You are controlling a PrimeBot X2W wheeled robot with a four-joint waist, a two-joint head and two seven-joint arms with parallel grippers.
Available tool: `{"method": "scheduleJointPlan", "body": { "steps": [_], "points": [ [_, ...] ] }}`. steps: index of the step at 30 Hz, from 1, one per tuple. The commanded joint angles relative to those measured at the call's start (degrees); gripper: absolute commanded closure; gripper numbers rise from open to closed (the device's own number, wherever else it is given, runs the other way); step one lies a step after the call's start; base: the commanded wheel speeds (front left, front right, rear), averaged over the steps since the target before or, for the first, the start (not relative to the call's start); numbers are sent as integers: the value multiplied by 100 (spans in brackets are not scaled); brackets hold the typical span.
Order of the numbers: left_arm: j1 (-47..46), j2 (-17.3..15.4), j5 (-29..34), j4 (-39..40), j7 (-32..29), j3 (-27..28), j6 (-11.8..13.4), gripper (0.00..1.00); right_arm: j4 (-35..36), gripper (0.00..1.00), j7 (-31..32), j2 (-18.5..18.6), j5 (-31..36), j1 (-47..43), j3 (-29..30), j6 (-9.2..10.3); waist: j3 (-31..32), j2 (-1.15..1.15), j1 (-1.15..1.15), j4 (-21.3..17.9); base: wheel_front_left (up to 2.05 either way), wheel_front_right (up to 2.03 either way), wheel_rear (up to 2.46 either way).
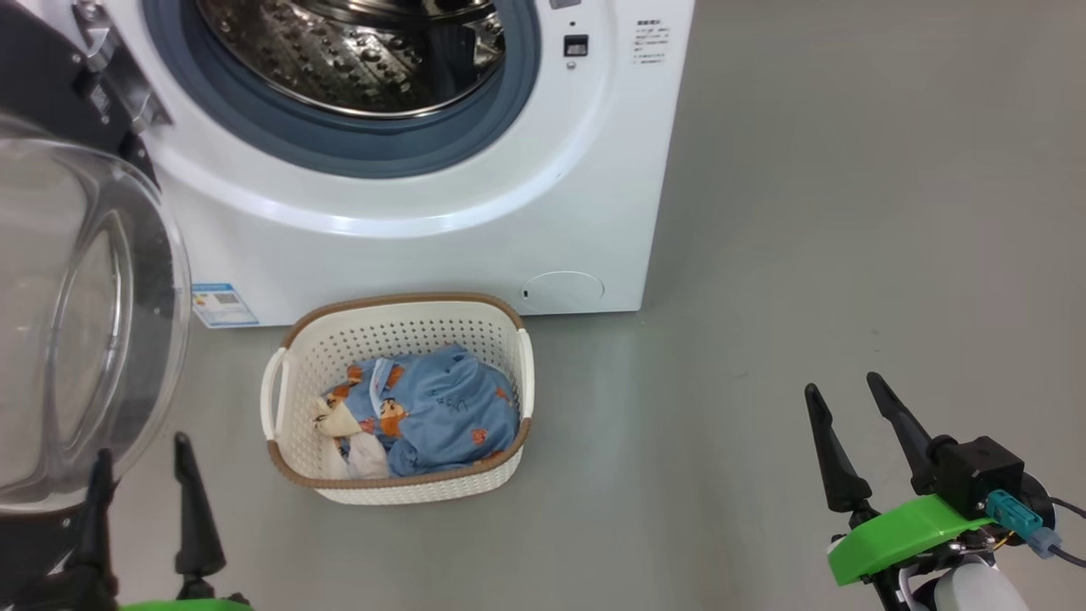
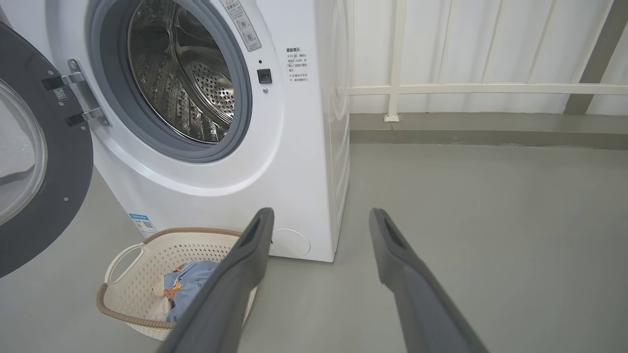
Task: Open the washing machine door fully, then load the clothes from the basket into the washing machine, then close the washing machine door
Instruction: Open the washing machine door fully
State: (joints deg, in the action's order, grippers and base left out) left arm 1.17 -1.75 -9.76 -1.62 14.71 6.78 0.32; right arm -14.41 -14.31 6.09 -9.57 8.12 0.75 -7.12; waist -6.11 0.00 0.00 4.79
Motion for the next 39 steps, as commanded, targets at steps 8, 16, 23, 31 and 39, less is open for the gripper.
{"method": "scheduleJointPlan", "body": {
  "steps": [8,16,23,31,39],
  "points": [
    [52,-113,184,131,29,-164,-207,0,303,0,-69,-87,175,-29,-132,-36,88,0,0,-273,0,0,0],
    [213,-113,180,-42,29,-312,-332,0,416,0,-69,-139,243,-71,-156,-36,198,0,0,-424,0,0,0],
    [329,-113,126,-79,29,-399,-227,0,447,0,-69,-173,307,-134,-114,-36,313,0,0,-452,0,0,0],
    [391,-113,107,-50,29,-463,-124,0,461,0,-69,-196,357,-148,-70,-36,379,0,0,-455,0,0,0],
    [416,-113,129,-76,29,-452,-150,0,456,0,-69,-215,369,-181,-26,-36,398,0,0,-436,0,0,0]
  ]
}}
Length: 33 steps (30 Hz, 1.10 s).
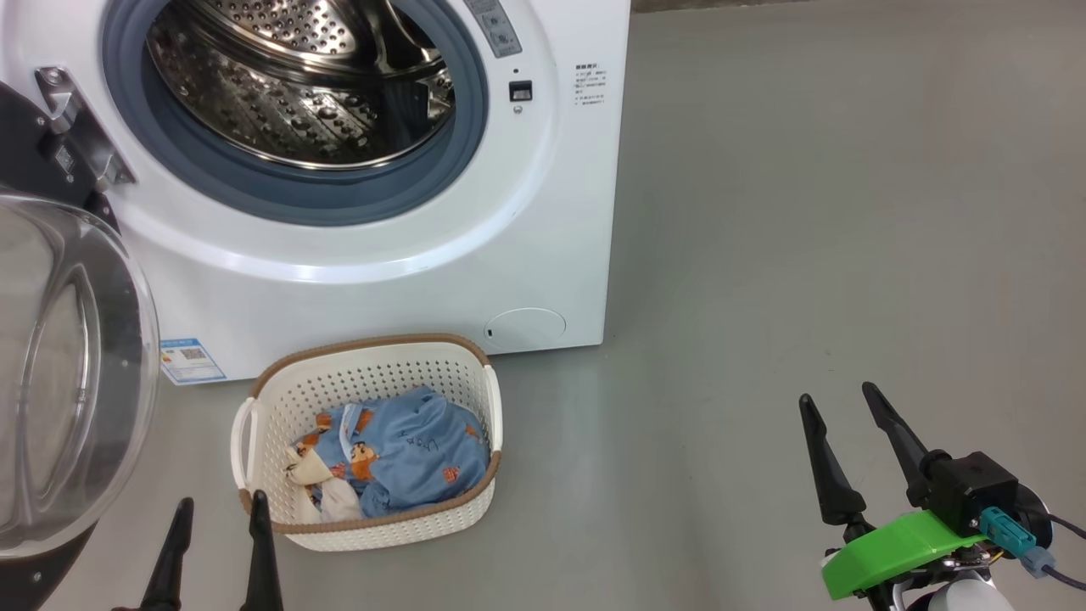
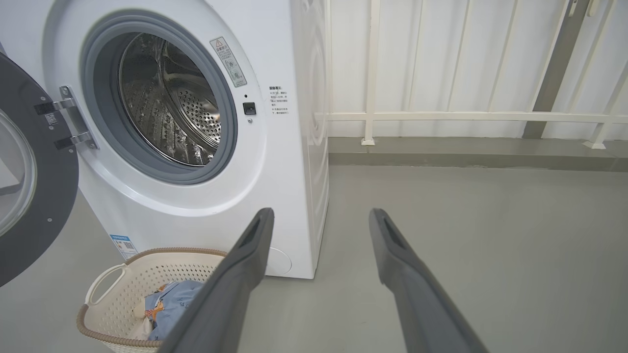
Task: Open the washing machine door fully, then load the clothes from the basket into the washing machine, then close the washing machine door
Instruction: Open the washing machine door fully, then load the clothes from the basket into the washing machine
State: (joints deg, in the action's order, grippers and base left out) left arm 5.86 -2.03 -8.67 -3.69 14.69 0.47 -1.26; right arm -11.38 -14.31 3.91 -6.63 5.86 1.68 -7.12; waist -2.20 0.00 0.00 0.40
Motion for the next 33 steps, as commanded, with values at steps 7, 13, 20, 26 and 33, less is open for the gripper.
{"method": "scheduleJointPlan", "body": {
  "steps": [7,13,20,26,33],
  "points": [
    [-31,-85,66,109,31,187,14,0,113,0,-69,0,60,34,-145,-36,51,0,0,28,0,0,0],
    [-9,-85,93,51,31,173,4,0,102,0,-69,4,30,21,-178,-36,73,0,0,49,23,-23,0],
    [-27,-85,85,34,31,208,8,0,91,0,-69,26,4,28,-253,-36,65,0,0,59,109,-109,0],
    [-50,-85,79,33,31,217,7,0,98,0,-69,35,-15,38,-275,-36,39,0,0,72,185,-185,0],
    [-82,-85,139,176,31,288,118,0,112,0,-69,60,-51,59,-277,-36,-34,0,0,76,181,-181,-1]
  ]
}}
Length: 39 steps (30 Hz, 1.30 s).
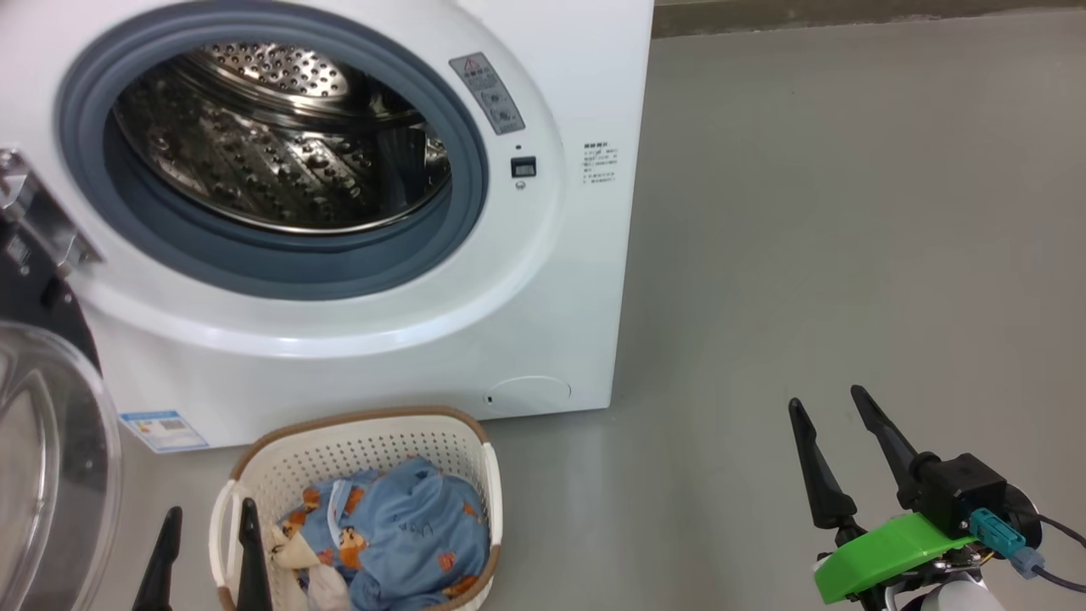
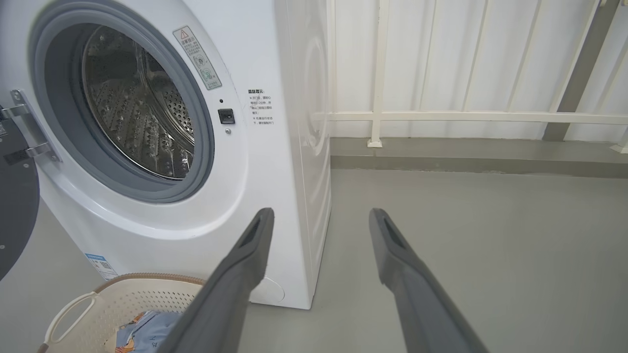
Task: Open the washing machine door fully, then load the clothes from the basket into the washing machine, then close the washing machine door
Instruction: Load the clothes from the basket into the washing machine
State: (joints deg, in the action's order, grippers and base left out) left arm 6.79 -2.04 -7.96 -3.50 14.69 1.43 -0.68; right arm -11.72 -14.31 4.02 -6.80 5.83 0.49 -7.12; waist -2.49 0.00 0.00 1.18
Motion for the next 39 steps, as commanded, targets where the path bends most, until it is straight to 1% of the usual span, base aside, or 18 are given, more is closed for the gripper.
{"method": "scheduleJointPlan", "body": {
  "steps": [1,8,27,33,39],
  "points": [
    [-174,-84,67,152,31,195,64,0,143,0,-69,50,-38,64,-154,-36,-14,0,0,-2,128,-128,0],
    [-197,-84,24,103,31,187,60,0,124,0,-69,46,-55,76,-136,-36,-57,0,0,-1,74,-74,0],
    [-227,-84,-96,20,31,178,12,0,116,0,-69,41,-63,84,-134,-36,-121,0,0,7,1,-1,0],
    [-281,-84,-152,-30,31,104,-6,0,116,0,-69,48,-84,116,-135,-36,-264,0,0,10,0,0,0],
    [-416,-84,-246,-114,31,-48,0,0,122,0,-69,58,-102,195,-109,-36,-552,0,0,-7,0,0,0]
  ]
}}
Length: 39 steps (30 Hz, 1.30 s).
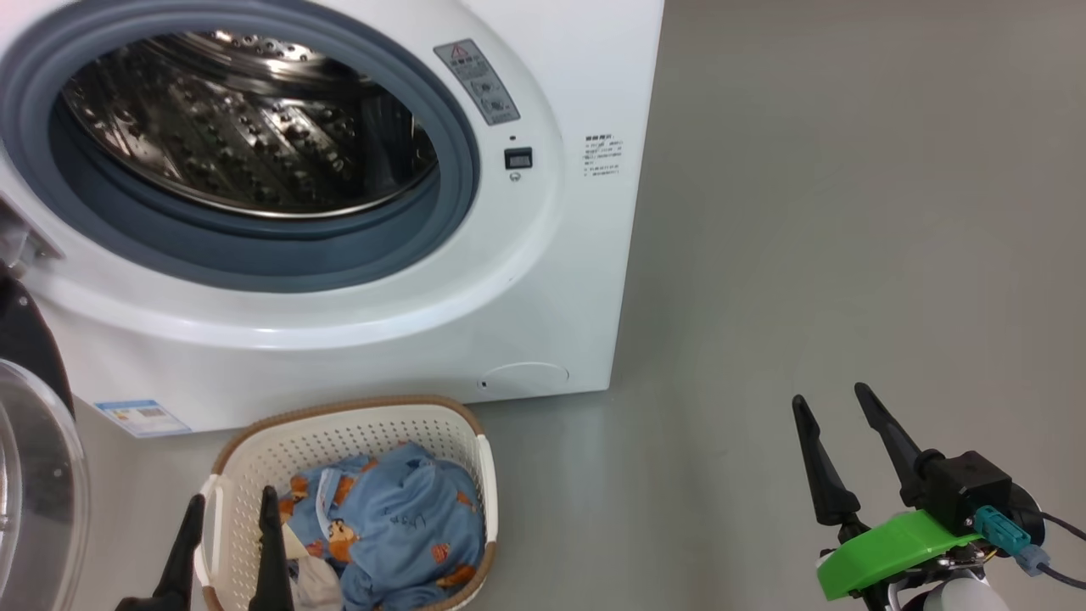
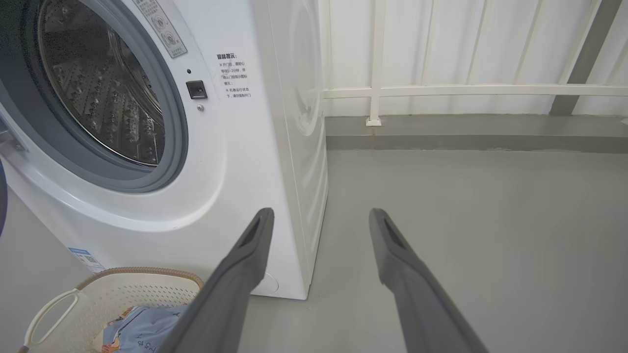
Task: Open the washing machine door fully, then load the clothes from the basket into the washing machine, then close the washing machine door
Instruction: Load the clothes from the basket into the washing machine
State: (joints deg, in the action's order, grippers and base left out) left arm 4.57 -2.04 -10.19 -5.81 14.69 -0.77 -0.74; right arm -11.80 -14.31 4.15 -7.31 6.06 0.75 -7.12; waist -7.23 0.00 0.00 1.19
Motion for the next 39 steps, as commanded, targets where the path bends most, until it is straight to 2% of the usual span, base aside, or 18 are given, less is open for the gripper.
{"method": "scheduleJointPlan", "body": {
  "steps": [1,14,17,39],
  "points": [
    [-229,-84,-51,95,31,154,12,0,135,0,-69,47,-50,185,-123,-36,-137,0,0,-10,0,0,0],
    [-924,-84,-190,-340,31,-106,-101,0,209,0,-69,120,-119,493,-113,-36,-1168,0,0,-134,0,0,0],
    [-1180,-84,-183,-512,31,-192,-209,0,255,0,-69,148,-149,601,-92,-36,-1486,0,0,-170,0,0,0],
    [-2850,-131,-181,-2454,31,4,-601,0,365,0,-69,224,-251,992,-105,-36,-3243,0,0,-475,0,0,0]
  ]
}}
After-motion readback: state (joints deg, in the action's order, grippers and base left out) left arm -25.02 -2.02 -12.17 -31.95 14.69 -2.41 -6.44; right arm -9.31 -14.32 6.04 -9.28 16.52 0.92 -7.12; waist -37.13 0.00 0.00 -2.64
